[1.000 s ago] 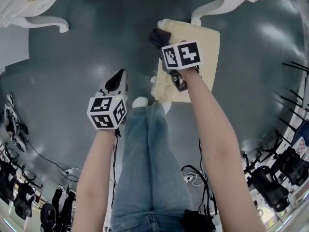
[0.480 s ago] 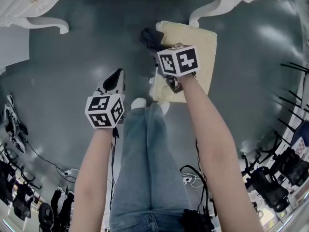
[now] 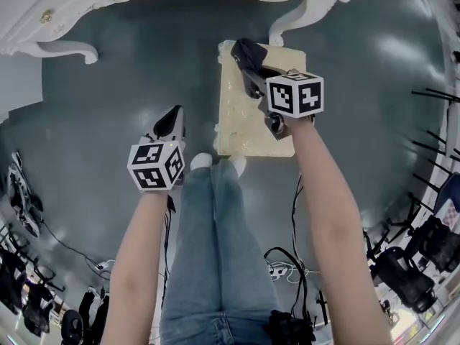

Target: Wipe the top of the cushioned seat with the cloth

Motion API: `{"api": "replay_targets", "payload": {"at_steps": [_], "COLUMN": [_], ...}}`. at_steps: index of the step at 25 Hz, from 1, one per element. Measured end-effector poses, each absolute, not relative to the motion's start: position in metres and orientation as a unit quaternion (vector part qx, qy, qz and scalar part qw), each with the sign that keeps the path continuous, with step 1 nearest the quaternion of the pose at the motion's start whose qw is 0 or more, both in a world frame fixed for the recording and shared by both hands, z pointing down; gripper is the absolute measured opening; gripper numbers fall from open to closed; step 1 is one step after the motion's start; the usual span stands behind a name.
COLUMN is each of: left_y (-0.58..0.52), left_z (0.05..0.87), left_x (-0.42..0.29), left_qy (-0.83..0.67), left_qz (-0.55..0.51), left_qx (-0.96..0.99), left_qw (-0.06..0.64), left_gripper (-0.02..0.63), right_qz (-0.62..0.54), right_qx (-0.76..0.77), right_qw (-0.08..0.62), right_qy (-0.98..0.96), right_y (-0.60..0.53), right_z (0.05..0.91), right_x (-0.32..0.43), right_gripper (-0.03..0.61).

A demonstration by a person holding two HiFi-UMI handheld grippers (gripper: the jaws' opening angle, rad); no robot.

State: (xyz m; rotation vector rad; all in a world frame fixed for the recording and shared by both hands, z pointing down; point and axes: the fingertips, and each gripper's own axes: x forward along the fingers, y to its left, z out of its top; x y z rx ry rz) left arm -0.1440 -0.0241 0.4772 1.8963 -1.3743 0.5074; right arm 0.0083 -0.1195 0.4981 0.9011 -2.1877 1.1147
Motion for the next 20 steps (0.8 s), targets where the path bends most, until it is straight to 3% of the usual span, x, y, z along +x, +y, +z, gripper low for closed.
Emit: {"api": "replay_targets", "payload": {"at_steps": [20], "left_y": [-0.051], "left_z": [0.476], "left_x": [-0.104], "left_qy": [-0.528], "left_qz": [0.215], "left_qx": [0.746], "left_qw": [0.344], "left_gripper": [0.005], "right_qz": [0.432], "right_qx": [0.466], "right_qw": [0.262], "right_qy": [-0.726], "right_y": [-0.151], "right_z": [0.518], "right_x": [0.188], "right_gripper": [0.043]}}
